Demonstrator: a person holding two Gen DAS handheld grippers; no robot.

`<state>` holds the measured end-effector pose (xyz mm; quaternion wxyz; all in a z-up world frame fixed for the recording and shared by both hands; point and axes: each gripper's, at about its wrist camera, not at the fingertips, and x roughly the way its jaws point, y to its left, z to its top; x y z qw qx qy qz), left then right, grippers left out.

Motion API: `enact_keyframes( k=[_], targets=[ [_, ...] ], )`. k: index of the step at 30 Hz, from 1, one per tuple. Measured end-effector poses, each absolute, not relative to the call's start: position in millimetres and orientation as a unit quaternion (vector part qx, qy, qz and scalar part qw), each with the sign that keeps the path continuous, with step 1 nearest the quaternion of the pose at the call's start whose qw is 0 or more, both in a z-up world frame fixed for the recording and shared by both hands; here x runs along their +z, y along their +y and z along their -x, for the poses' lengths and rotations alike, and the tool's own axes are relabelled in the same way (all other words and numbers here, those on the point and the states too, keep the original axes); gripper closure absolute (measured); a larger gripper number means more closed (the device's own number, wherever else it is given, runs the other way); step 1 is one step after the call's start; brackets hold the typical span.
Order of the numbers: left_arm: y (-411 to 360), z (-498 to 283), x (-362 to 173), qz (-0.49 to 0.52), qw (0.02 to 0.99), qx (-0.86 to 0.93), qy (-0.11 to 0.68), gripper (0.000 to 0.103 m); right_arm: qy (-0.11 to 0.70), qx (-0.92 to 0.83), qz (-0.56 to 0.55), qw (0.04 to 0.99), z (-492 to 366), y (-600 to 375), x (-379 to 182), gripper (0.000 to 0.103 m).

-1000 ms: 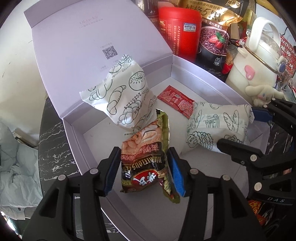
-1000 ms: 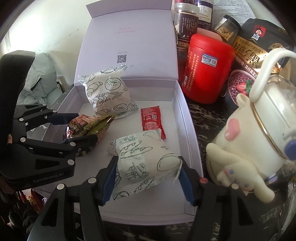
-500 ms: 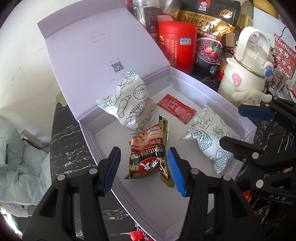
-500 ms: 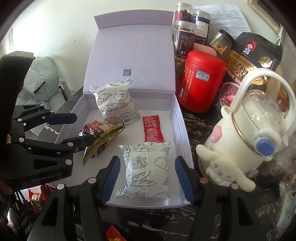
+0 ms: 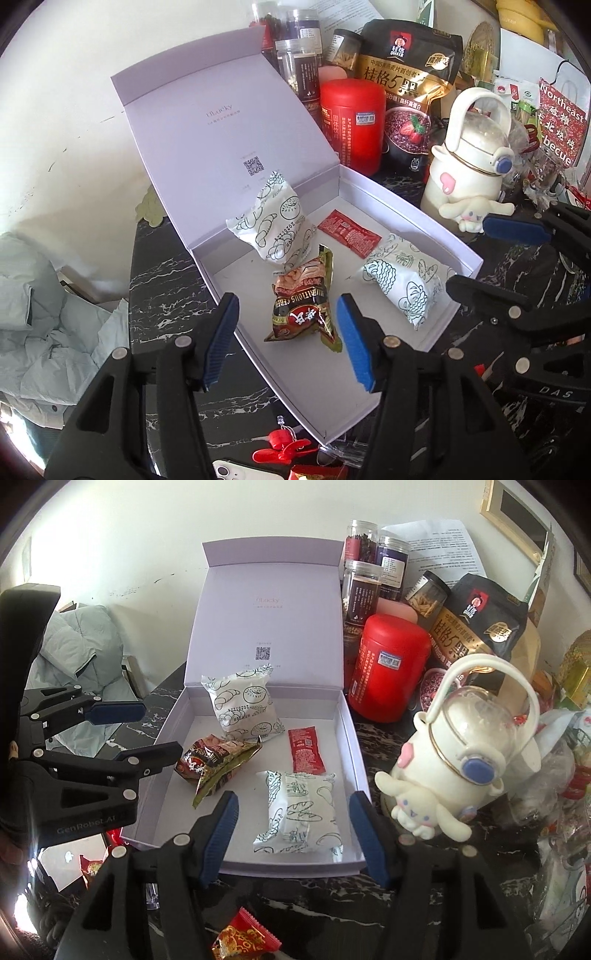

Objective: Organize objects
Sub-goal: 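Withdraw both open grippers from the box back over the table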

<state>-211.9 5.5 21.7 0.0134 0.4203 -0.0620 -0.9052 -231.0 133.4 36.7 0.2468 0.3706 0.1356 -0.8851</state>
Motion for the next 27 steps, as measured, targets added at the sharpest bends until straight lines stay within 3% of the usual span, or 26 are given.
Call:
enact_keyframes(
  k=[27],
  targets=[
    [18.4, 117.2, 98.2, -0.333, 0.007, -0.942, -0.036, 0.019, 0.099, -0.931, -0.277, 0.215, 134.4, 174.7, 111.6, 0.027]
  ],
)
